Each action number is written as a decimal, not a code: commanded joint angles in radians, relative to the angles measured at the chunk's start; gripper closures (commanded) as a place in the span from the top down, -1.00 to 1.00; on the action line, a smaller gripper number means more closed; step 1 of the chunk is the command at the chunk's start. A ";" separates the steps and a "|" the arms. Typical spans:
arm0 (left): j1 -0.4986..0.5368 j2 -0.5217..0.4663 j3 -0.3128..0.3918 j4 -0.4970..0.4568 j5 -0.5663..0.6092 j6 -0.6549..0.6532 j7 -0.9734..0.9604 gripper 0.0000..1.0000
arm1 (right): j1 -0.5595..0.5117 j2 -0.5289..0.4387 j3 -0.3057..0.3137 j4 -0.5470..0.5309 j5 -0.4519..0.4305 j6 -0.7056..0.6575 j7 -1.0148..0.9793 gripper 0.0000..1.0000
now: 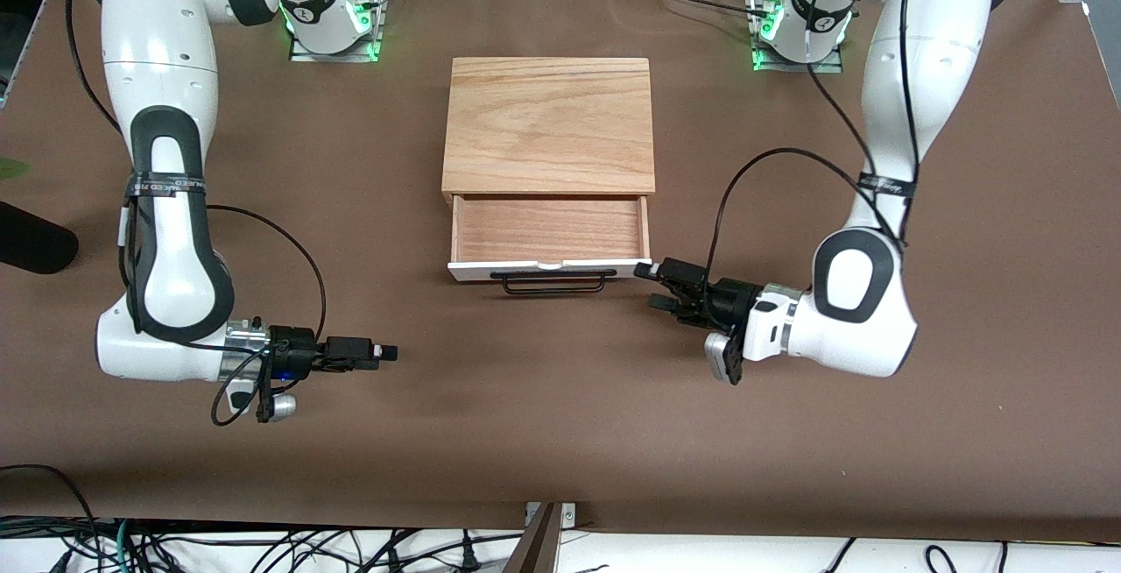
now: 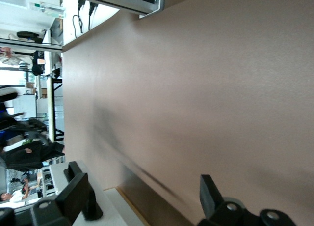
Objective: Pull top drawer with both arms simultaneously
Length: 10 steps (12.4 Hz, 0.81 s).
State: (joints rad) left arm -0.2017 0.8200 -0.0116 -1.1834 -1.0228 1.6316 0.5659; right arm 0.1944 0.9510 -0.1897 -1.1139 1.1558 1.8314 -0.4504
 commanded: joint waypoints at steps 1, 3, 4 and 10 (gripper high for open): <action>-0.001 -0.135 0.007 -0.031 0.195 -0.006 -0.120 1.00 | 0.045 -0.018 -0.028 0.006 -0.059 0.055 0.088 1.00; -0.005 -0.237 0.001 -0.035 0.411 -0.035 -0.287 1.00 | 0.059 -0.061 -0.022 -0.009 -0.183 0.097 0.197 1.00; -0.011 -0.275 -0.005 -0.033 0.497 -0.071 -0.335 1.00 | 0.059 -0.092 -0.019 -0.036 -0.238 0.107 0.234 1.00; -0.018 -0.539 -0.018 -0.181 0.861 -0.180 -0.351 1.00 | 0.028 -0.414 -0.016 -0.312 -0.764 0.095 0.245 1.00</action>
State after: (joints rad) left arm -0.2248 0.3946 -0.0267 -1.2280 -0.2399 1.4399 0.2181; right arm 0.2275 0.6959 -0.2118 -1.2628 0.5265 1.9301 -0.2017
